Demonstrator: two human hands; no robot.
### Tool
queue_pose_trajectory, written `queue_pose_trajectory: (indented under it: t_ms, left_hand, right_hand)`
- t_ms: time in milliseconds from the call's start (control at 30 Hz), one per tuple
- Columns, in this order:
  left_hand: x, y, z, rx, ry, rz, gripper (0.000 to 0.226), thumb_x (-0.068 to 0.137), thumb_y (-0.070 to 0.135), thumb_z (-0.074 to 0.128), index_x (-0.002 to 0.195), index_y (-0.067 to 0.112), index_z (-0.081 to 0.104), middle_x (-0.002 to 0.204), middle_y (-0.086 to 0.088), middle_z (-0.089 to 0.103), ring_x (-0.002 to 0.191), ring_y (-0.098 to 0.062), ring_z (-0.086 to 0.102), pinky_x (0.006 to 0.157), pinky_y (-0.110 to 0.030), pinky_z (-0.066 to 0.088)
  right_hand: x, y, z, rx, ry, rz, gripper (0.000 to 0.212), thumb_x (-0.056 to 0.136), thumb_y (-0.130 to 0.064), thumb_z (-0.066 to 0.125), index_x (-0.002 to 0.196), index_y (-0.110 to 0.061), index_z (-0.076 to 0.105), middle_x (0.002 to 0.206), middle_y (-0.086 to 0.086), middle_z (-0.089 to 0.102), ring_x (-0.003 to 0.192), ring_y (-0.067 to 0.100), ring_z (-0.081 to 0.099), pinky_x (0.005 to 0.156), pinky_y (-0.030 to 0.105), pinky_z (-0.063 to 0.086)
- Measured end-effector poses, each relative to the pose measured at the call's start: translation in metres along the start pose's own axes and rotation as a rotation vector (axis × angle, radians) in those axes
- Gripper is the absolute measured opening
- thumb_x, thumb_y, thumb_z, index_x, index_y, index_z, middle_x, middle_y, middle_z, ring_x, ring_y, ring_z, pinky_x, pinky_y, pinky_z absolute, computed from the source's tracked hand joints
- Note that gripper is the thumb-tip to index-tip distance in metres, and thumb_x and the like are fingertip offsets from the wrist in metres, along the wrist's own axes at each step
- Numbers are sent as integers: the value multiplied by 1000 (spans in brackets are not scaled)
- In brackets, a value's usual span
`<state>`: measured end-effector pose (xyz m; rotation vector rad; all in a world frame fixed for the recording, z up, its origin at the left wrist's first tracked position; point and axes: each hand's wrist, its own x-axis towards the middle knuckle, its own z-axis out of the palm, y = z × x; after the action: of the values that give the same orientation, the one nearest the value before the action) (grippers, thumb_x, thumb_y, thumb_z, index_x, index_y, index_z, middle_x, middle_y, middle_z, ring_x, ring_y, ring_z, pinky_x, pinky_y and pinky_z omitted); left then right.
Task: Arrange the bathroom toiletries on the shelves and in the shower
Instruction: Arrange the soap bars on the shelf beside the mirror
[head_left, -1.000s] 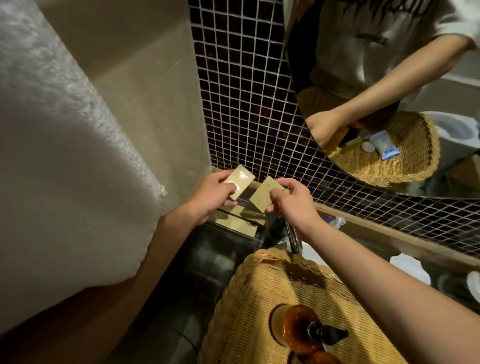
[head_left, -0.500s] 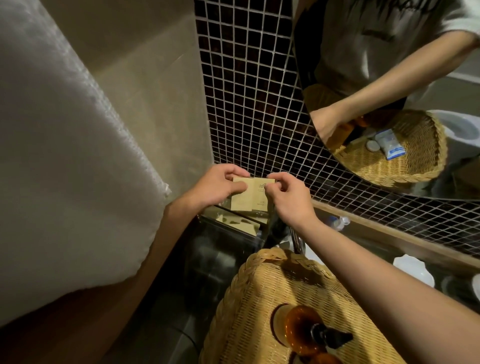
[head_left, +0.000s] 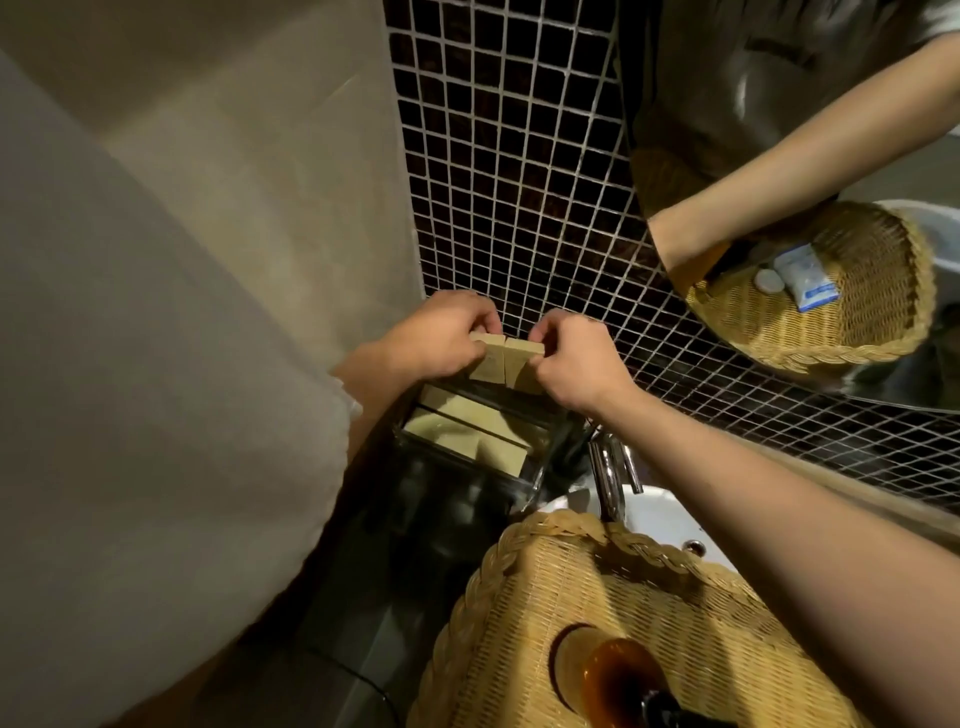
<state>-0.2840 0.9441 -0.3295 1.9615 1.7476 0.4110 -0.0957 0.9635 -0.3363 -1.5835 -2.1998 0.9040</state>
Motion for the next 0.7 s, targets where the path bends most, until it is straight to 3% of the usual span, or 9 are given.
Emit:
queue_pose_trajectory:
  t_ms: [67, 200, 333, 500, 600, 700]
  left_hand:
    - [6, -2, 3, 54, -16, 5, 20, 87, 13, 67, 94, 31, 61, 96, 11, 56, 88, -9, 53, 73, -22, 41]
    - [13, -12, 14, 102, -48, 20, 18, 88, 16, 66, 96, 31, 61, 101, 9, 57, 92, -10, 53, 76, -26, 45]
    - [17, -24, 22, 156, -45, 47, 16, 89, 18, 64, 100, 30, 62, 103, 11, 54, 99, -12, 51, 81, -28, 41]
    - [25, -40, 35, 266, -79, 113, 21, 87, 21, 64, 106, 29, 61, 110, 8, 56, 107, -13, 47, 89, -33, 41]
    - [31, -48, 41, 324, -113, 135, 22, 86, 25, 66, 106, 31, 61, 110, 7, 57, 105, -14, 48, 81, -28, 39]
    - [32, -53, 51, 308, -67, 101, 15, 86, 24, 64, 98, 32, 62, 99, 6, 56, 89, -12, 47, 74, -28, 35]
  right_hand:
    - [3, 1, 5, -93, -1, 15, 20, 85, -16, 67, 98, -27, 59, 96, -5, 60, 92, 17, 58, 78, 35, 53]
    - [5, 4, 11, -287, 32, 2, 27, 84, -22, 68, 109, -27, 60, 100, -2, 55, 93, 18, 53, 75, 34, 49]
    - [10, -1, 22, -370, -42, -25, 26, 83, -15, 69, 107, -15, 59, 110, 12, 58, 96, 29, 59, 80, 39, 55]
    - [24, -5, 35, -450, -166, 30, 29, 87, -12, 67, 113, -11, 57, 113, 12, 57, 99, 28, 59, 82, 37, 53]
    - [33, -5, 42, -477, -225, 60, 31, 88, -13, 66, 117, -10, 56, 113, 13, 57, 98, 28, 58, 78, 37, 49]
    - [37, -1, 49, -499, -262, 55, 35, 87, -14, 67, 120, -11, 55, 113, 12, 55, 98, 29, 56, 79, 38, 47]
